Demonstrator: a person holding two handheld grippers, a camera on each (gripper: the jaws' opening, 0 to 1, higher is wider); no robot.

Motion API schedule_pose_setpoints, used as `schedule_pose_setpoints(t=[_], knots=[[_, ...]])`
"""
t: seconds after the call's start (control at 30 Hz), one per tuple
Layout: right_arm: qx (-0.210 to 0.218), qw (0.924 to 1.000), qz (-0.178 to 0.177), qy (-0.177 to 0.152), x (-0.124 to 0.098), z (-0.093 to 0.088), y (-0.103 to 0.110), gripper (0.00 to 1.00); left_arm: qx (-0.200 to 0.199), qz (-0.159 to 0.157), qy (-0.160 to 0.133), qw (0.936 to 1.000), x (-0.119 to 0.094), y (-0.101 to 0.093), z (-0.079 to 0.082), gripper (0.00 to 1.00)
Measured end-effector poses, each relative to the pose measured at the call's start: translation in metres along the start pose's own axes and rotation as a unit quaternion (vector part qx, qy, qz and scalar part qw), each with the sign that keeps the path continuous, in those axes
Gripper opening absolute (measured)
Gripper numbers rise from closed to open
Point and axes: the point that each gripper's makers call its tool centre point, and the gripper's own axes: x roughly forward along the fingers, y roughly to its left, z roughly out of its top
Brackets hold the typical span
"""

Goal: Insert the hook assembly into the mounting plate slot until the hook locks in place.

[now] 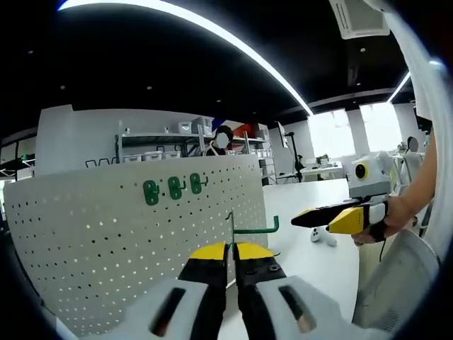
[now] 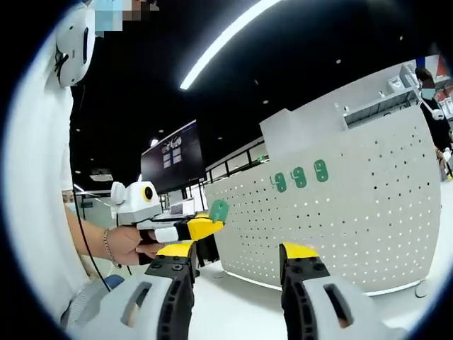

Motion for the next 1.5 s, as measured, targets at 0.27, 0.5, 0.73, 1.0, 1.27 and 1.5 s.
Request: schedule_pose_setpoints(t=[0.27,0.5,0.73,1.0,1.27,1.5], knots=[[0.0,0.9997,0.024,0.0,0.014,0.003,0.009,0.4,-0.001,0.002,-0.001,1.0,-0.001,0.0,0.0,0.03],[0.001,0.9994,0.035,-0.006,0.028,0.007,0.015,0.38,-0.002,0.005,-0.003,1.0,-0.002,0.001,0.001,0.03],[0.004,0.999,0.043,-0.007,0.035,0.006,0.021,0.38,-0.002,0.007,-0.003,1.0,-0.003,0.001,0.002,0.03],[0.009,0.9987,0.049,-0.011,0.047,0.007,0.026,0.37,-0.001,0.007,-0.003,1.0,-0.005,-0.001,0.002,0.03],[0.014,0.9979,0.061,-0.014,0.057,0.006,0.034,0.37,-0.005,0.011,-0.002,0.9999,-0.008,-0.002,0.0,0.03],[0.019,0.9977,0.064,-0.014,0.061,0.007,0.035,0.35,-0.004,0.011,-0.005,0.9999,-0.008,-0.003,0.002,0.03]])
